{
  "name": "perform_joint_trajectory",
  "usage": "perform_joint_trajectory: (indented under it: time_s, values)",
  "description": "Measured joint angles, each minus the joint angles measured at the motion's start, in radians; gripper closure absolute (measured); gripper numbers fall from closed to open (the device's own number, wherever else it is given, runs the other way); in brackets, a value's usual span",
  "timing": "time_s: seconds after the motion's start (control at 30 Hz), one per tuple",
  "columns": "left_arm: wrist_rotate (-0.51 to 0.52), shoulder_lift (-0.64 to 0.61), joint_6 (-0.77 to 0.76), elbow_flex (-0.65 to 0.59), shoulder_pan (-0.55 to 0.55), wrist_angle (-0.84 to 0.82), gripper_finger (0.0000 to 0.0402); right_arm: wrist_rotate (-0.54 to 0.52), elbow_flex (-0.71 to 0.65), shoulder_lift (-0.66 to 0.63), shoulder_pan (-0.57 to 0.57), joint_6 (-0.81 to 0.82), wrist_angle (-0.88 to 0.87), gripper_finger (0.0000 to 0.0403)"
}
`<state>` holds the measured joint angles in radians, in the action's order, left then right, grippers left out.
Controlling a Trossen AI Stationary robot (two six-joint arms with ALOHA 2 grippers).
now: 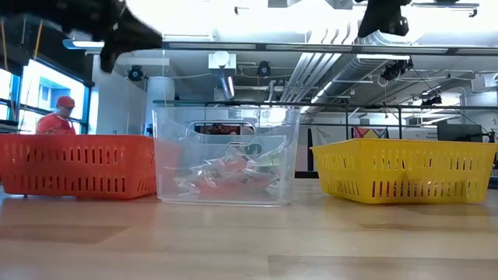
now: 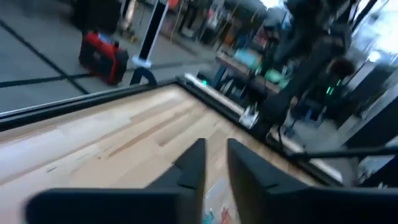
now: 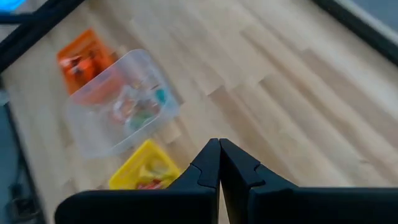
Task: Sort candy by brand, put in halloween buckets
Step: Return to Home Position
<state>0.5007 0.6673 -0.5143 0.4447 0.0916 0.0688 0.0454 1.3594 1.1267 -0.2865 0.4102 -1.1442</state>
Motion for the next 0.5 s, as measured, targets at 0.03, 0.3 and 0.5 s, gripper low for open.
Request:
perform_joint_trajectory:
  time_s: [0.03,0.3,0.5]
  values:
    - [0.0,-0.054,0.0,-0.053,-0.003,0.03,0.0363,0.01,0.0,0.0,0.02,0.011,-0.001,0.0402]
    - [-0.012,-0.439,-0.016,-0.319,-0.035,0.089,0.0399,0.012,0.0,0.0,0.167,0.128,-0.054,0.0403]
    - [-0.019,-0.664,-0.031,-0.434,-0.038,0.062,0.0401,-0.041,0.0,-0.029,0.27,0.248,-0.138,0.0403]
